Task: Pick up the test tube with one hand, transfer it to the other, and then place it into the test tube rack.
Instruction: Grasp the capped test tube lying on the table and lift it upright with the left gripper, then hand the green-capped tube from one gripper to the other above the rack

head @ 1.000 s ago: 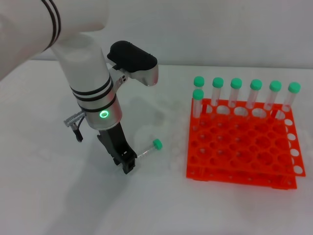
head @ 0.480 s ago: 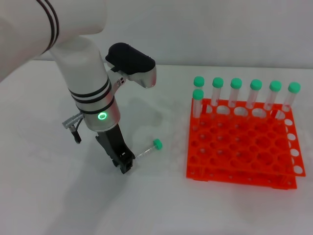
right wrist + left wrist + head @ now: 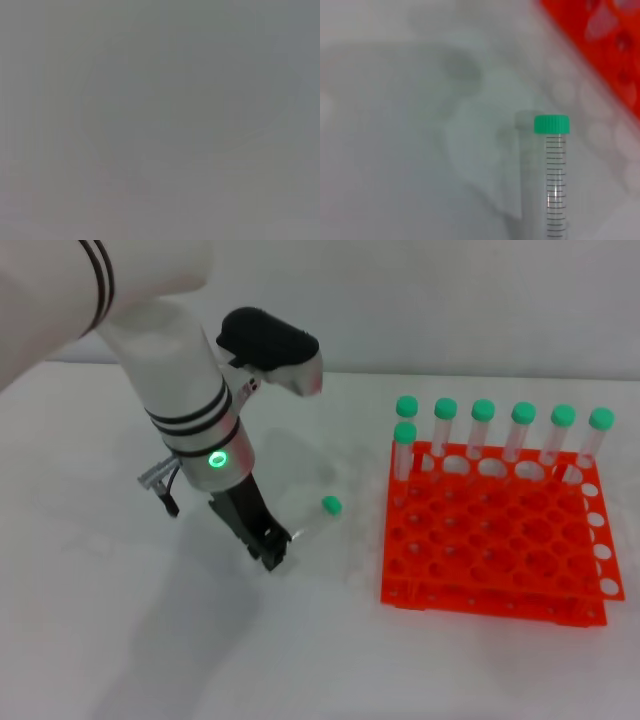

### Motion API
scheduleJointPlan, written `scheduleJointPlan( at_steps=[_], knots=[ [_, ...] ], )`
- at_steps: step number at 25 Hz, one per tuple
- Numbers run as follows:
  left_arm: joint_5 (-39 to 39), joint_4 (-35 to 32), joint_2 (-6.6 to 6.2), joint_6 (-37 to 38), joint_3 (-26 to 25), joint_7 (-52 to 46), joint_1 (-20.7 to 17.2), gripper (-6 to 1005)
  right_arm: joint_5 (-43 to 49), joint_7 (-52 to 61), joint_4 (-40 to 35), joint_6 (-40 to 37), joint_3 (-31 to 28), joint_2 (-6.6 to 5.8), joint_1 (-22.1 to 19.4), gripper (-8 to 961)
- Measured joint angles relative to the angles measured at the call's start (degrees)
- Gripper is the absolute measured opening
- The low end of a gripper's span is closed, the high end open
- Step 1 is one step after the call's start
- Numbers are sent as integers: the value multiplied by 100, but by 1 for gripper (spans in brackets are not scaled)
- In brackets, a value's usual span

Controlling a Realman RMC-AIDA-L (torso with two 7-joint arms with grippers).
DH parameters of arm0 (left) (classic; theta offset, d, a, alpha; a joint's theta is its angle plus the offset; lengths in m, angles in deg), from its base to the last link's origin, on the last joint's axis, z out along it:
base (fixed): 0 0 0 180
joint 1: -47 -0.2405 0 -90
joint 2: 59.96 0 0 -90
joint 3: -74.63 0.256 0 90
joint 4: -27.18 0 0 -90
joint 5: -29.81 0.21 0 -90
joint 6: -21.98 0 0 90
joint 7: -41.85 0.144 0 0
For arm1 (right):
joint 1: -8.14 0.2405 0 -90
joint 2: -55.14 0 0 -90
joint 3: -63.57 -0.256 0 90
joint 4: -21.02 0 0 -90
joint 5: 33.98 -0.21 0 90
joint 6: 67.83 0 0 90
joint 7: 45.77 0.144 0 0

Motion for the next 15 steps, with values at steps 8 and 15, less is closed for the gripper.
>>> scheduleJointPlan(
  at_steps=[8,15],
  knots=[
    [-1526,875,-65,-608,2,811,-165,188,0,45,0,30,-1,3,-4,839],
    [-4682,1173,-232,-1245,2,2380,-1049,192,0,118,-11,-8,-52,9,-10,839]
  ],
)
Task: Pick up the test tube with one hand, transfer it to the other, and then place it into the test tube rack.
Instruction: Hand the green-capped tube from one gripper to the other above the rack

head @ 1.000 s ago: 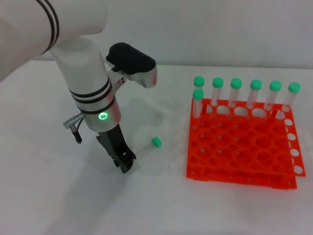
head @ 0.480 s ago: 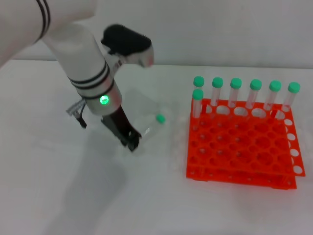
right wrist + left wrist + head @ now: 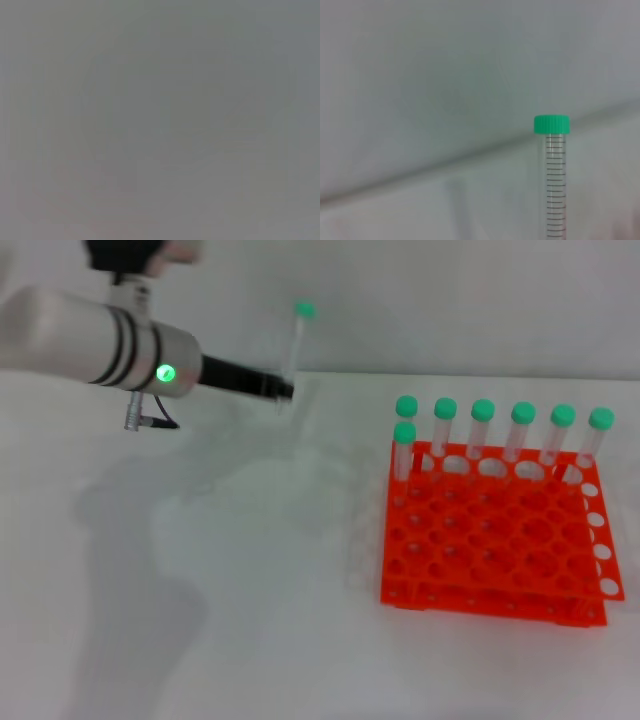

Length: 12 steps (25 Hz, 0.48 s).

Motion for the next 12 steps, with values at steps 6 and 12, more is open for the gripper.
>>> scheduleJointPlan(
  at_steps=[6,12],
  knots=[
    [-4069,-243,-91,605,0,2393,-1399,195,7,44,4,-10,-131,-11,10,838],
    [-6150,-909,108,2264,-1,4810,-2391,199,388,974,-159,-12,123,-230,44,838]
  ],
)
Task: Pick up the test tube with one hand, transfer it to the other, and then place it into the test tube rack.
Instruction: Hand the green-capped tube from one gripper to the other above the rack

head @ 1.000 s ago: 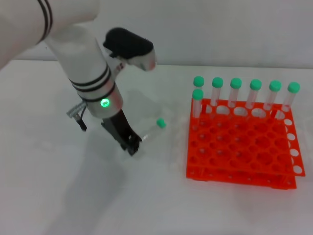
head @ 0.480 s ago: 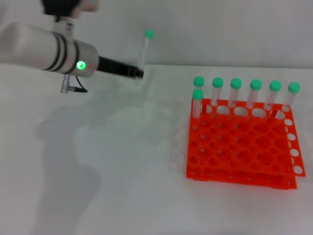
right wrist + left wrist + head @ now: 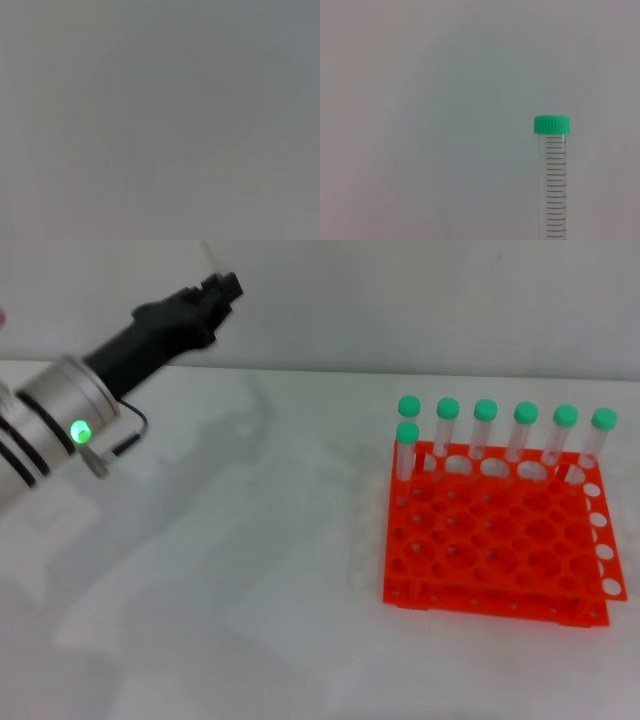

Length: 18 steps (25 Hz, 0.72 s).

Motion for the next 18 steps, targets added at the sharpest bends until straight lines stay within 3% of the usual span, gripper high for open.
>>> scheduleJointPlan(
  at_steps=[4,6,9,13,18],
  knots=[
    [116,-566,195,444,1,1264,-154,201,601,976,-257,264,399,-334,68,838],
    [505,-1241,203,248,2,2061,-115,202,942,1441,-507,628,672,-512,97,838],
    [926,-1770,209,-232,-3,2423,131,203,1488,2000,-855,1178,899,-695,152,838],
    [1260,-2117,226,-972,-5,2518,452,206,1968,2278,-1015,2032,955,-788,345,838],
    [1370,-2575,252,-1862,-21,2887,756,208,2162,2328,-1111,2581,991,-772,432,838]
  ],
)
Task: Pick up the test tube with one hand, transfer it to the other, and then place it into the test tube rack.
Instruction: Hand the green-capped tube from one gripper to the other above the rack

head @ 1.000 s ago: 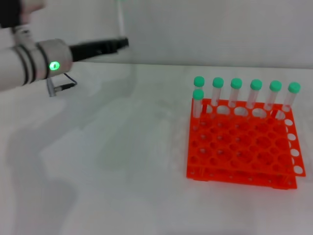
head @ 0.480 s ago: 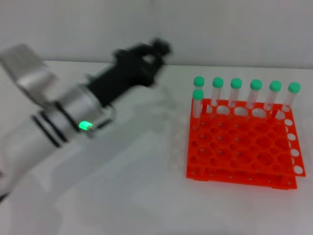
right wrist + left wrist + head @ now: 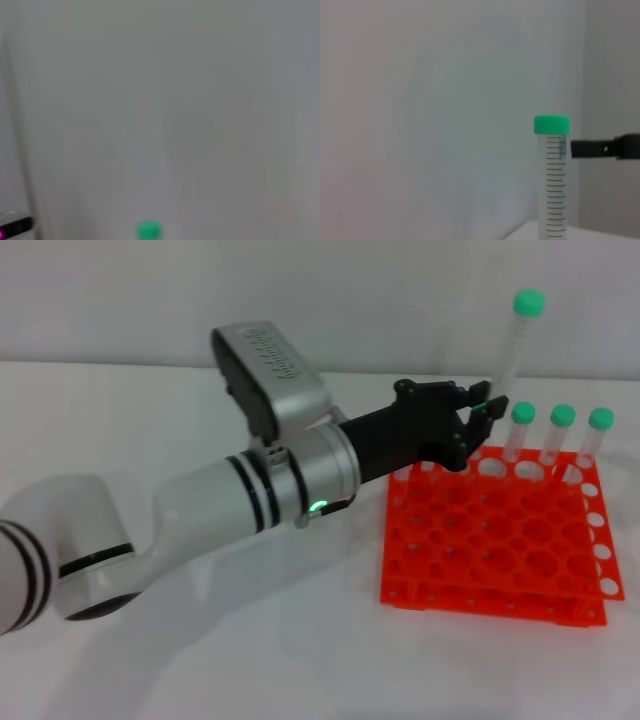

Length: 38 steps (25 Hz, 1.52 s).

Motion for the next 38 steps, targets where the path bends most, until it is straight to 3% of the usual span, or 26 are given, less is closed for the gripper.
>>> scheduleJointPlan(
  at_steps=[12,23,29,31,38],
  knots=[
    [16,-275,35,-405,2,275,170,215,122,77,12,-320,210,421,389,839],
    [28,-379,49,-466,8,330,106,221,125,181,16,-375,388,549,517,838],
    [141,-390,52,-474,6,332,100,224,123,191,-17,-379,413,572,520,748],
    [162,-392,52,-478,-2,333,95,225,122,193,-22,-379,417,574,521,535],
    [162,-407,53,-477,3,337,81,229,103,194,-27,-364,387,582,497,274]
  ],
)
